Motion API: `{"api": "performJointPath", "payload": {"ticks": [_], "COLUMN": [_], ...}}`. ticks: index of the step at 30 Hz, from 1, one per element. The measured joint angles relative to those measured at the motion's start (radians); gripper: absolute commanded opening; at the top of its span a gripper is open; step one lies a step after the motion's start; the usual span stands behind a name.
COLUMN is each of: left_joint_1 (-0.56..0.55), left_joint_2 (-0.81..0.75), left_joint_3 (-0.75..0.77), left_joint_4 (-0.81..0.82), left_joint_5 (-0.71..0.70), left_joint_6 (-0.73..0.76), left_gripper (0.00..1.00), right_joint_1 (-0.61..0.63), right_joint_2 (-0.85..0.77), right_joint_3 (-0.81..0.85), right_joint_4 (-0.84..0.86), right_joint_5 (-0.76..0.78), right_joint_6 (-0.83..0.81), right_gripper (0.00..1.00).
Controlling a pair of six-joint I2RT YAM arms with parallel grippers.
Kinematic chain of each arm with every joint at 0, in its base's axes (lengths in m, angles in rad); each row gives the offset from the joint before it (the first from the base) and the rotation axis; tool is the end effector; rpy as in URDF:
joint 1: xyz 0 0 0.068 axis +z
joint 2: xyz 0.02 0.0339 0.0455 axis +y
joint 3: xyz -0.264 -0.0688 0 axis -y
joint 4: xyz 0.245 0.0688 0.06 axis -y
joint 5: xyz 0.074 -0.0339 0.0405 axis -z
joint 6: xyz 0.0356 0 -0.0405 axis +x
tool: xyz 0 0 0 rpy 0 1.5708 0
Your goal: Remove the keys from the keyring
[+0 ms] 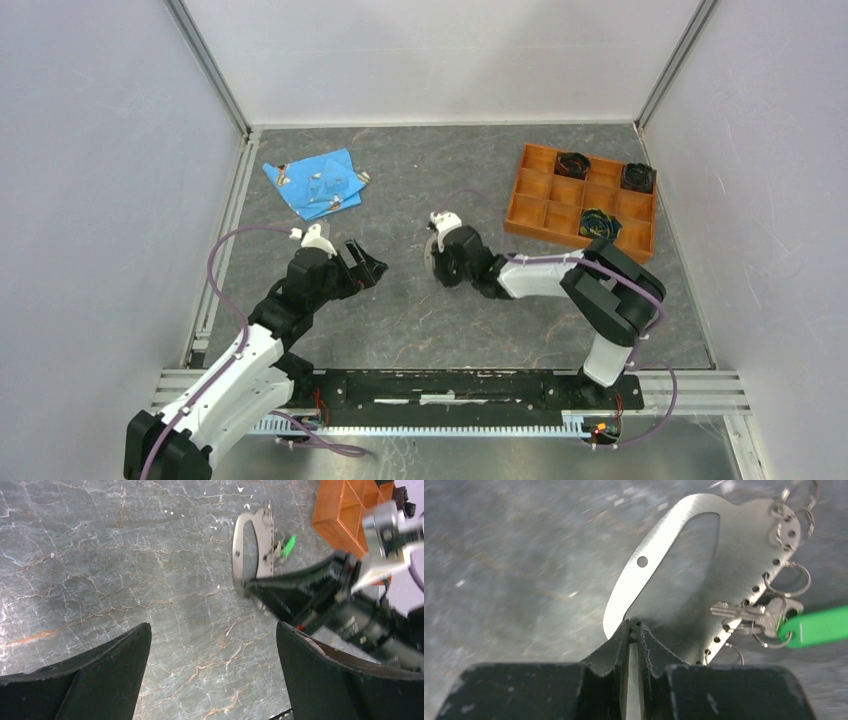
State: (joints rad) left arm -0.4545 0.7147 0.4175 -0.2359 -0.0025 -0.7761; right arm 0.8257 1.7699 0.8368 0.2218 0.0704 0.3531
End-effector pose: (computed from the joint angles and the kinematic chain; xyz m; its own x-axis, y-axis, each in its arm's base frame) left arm 0.1499 -0.0732 0.2164 -0.6320 -0.4708 -0.6155 -0.0079 0.7982 -0.6024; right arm 0.2386 0.2550 0.1397 -0.6564 -0.2028 -0.7267 -0.5010 0.8373 0.2189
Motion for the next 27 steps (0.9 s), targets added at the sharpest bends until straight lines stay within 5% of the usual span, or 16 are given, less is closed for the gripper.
{"api": "performJointPath", "payload": {"ticks": [6,11,18,27], "left_joint_1": [0.000,0.000,-0.005,-0.128], "left_joint_2": [0.009,0.058,0.218,0.346], "left_joint_3": [-0.046,-0.091,-0.120,-0.149], "left_joint_4": [0.045,0.133,0.275,0.455], "left_joint_5": [-0.002,0.059,0.152,0.155], "left_joint_6": [-0.029,-0.029,-0.027,-0.087], "left_gripper": [1.00,0.99,0.89,0.70], "right_joint_1": [0.166,0.236,0.232,0.095], "right_joint_2": [-0.057,-0.151,-0.380,-0.624], "right_joint_3": [-0.112,-0.212,-0.296,-0.525], "right_joint_4": [0.093,0.099,-0.003,0.052], "right_joint_5": [0.002,0.002,0.053,0.033], "right_joint_6": [0.074,0.114,0.108,0.094], "right_gripper": [0.16,0.34,0.65,0.69]}}
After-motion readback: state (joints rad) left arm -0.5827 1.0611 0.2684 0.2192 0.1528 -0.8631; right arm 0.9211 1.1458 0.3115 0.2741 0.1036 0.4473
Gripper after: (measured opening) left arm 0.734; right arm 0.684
